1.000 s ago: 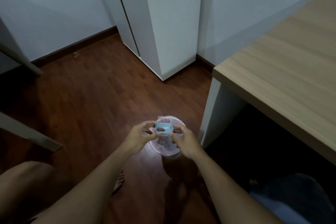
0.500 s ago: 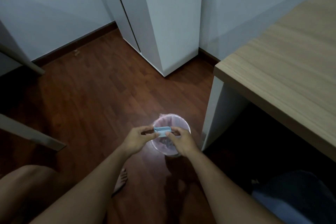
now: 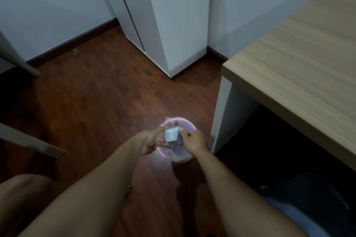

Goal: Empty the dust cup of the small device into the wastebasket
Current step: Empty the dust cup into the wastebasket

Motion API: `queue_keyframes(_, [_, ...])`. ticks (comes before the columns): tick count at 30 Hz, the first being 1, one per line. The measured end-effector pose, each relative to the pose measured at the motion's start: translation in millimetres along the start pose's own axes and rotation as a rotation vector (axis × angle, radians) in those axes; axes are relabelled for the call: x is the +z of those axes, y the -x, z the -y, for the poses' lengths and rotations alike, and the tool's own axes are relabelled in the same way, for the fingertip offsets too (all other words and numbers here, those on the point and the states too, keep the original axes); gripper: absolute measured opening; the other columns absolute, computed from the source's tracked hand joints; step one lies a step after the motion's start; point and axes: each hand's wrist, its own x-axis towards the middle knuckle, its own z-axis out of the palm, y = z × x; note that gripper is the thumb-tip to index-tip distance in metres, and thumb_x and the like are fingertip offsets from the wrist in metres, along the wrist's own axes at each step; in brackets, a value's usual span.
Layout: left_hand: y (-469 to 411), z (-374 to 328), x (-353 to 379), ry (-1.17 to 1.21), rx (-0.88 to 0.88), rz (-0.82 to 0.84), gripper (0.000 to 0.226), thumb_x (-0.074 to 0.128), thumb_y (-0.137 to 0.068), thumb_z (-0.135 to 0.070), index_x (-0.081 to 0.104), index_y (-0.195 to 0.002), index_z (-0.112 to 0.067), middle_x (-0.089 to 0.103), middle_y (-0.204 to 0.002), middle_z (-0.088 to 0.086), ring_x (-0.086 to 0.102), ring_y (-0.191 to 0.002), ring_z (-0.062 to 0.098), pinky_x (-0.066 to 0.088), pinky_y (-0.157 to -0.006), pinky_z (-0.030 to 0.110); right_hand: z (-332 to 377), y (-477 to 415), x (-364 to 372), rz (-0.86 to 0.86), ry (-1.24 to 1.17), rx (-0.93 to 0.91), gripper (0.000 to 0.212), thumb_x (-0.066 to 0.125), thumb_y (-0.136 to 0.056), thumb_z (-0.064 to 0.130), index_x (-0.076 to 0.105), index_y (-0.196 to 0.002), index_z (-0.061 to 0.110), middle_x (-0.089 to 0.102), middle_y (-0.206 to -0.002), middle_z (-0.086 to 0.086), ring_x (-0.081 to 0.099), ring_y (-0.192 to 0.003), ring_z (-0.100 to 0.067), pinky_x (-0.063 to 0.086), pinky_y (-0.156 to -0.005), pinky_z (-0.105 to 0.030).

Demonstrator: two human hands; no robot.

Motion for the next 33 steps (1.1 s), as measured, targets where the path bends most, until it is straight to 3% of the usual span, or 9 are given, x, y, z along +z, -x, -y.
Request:
queue_keyframes(4, [7.8, -7.8, 0.6, 0.015, -0.011, -0.014, 0.064, 0.061, -0.111, -0.052, 0.067, -0.145, 0.002, 0.084, -0.082, 0.012, 0.062, -0.027, 0.005, 0.024, -0.029, 0.011, 3.9, 3.2, -10.0, -0.003, 0.018, -0.057, 0.058, 0.053, -0.114, 0.048, 0.086, -0.114, 0.001, 0.084, -0.115, -0.023, 0.06, -0.089, -0.024, 0.037, -0.076, -0.025])
queue_keyframes(9, [8.5, -7.0, -1.8, 0.022, -0.01, 0.039, 0.06, 0.063, -0.109, -0.053, 0.067, -0.146, -0.005, 0.079, -0.134, 0.023, 0.062, -0.027, 0.006, 0.023, -0.029, 0.012, 6.5, 7.5, -11.8, 0.013, 0.024, -0.067, 0.056, 0.052, -0.115, 0.047, 0.086, -0.117, 0.002, 0.083, -0.118, -0.023, 0.066, -0.093, -0.029, 0.037, -0.076, -0.026])
queue_keyframes(14, [0.4, -1.9, -6.6, 0.055, -0.038, 0.022, 0.054, 0.065, -0.107, -0.054, 0.075, -0.131, -0.007, 0.085, -0.093, 0.012, 0.069, -0.035, 0.006, 0.026, -0.034, 0.013, 12.6, 11.4, -15.6, 0.036, 0.02, -0.069, 0.053, 0.052, -0.116, 0.043, 0.086, -0.116, 0.002, 0.082, -0.11, -0.021, 0.059, -0.089, -0.022, 0.034, -0.071, -0.027])
queue_keyframes(20, [10.9, -1.5, -19.0, 0.073, 0.072, 0.031, 0.032, 0.077, -0.098, -0.044, 0.083, -0.109, -0.014, 0.09, -0.105, 0.004, 0.047, -0.064, 0.01, 0.033, -0.065, 0.023, 34.6, 22.6, -17.0, 0.09, -0.059, -0.074, 0.046, 0.052, -0.114, 0.051, 0.082, -0.101, 0.019, 0.072, -0.077, 0.0, 0.065, -0.07, -0.014, 0.046, -0.065, -0.027])
queue_keyframes(22, [15.8, -2.3, -28.6, 0.104, 0.188, 0.047, 0.043, 0.091, -0.084, -0.043, 0.088, -0.117, -0.016, 0.085, -0.129, 0.01, 0.059, -0.086, 0.015, 0.04, -0.077, 0.028, 47.5, 27.4, -20.5, 0.077, -0.101, -0.116, 0.038, 0.057, -0.112, 0.049, 0.083, -0.117, 0.022, 0.081, -0.096, -0.003, 0.075, -0.086, -0.019, 0.057, -0.083, -0.033])
queue_keyframes(25, [34.7, -15.4, -42.7, 0.104, 0.326, 0.029, 0.045, 0.095, -0.086, -0.025, 0.084, -0.13, -0.025, 0.086, -0.121, 0.006, 0.067, -0.09, 0.012, 0.046, -0.073, 0.021, 73.9, 36.1, -29.6, 0.054, -0.15, -0.149, 0.036, 0.068, -0.107, 0.039, 0.072, -0.139, 0.023, 0.081, -0.126, 0.001, 0.08, -0.111, -0.024, 0.063, -0.104, -0.049])
queue_keyframes(27, [44.9, -29.8, -52.1, 0.071, 0.444, 0.006, 0.05, 0.091, -0.091, -0.014, 0.078, -0.139, -0.021, 0.083, -0.125, -0.002, 0.073, -0.097, 0.008, 0.051, -0.069, 0.013, 92.8, 39.7, -38.0, 0.036, -0.153, -0.206, 0.041, 0.071, -0.106, 0.032, 0.067, -0.146, 0.023, 0.076, -0.142, 0.003, 0.078, -0.12, -0.022, 0.062, -0.109, -0.047])
queue_keyframes(30, [68.5, -54.4, -66.9, 0.076, 0.579, 0.018, 0.06, 0.09, -0.09, -0.006, 0.074, -0.146, -0.016, 0.081, -0.14, 0.001, 0.076, -0.131, 0.016, 0.059, -0.098, 0.022, 127.9, 57.0, -59.3, -0.026, -0.099, -0.299, 0.045, 0.072, -0.107, 0.026, 0.064, -0.151, 0.02, 0.07, -0.149, 0.004, 0.068, -0.135, -0.018, 0.056, -0.113, -0.038])
queue_keyframes(33, [96.3, -81.6, -78.4, 0.078, 0.663, 0.002, 0.058, 0.092, -0.088, -0.008, 0.077, -0.142, -0.023, 0.084, -0.132, -0.008, 0.079, -0.125, 0.011, 0.063, -0.101, 0.031, 158.7, 71.5, -77.6, -0.096, -0.074, -0.383, 0.047, 0.074, -0.106, 0.028, 0.064, -0.15, 0.016, 0.072, -0.149, -0.002, 0.068, -0.138, -0.022, 0.054, -0.116, -0.042])
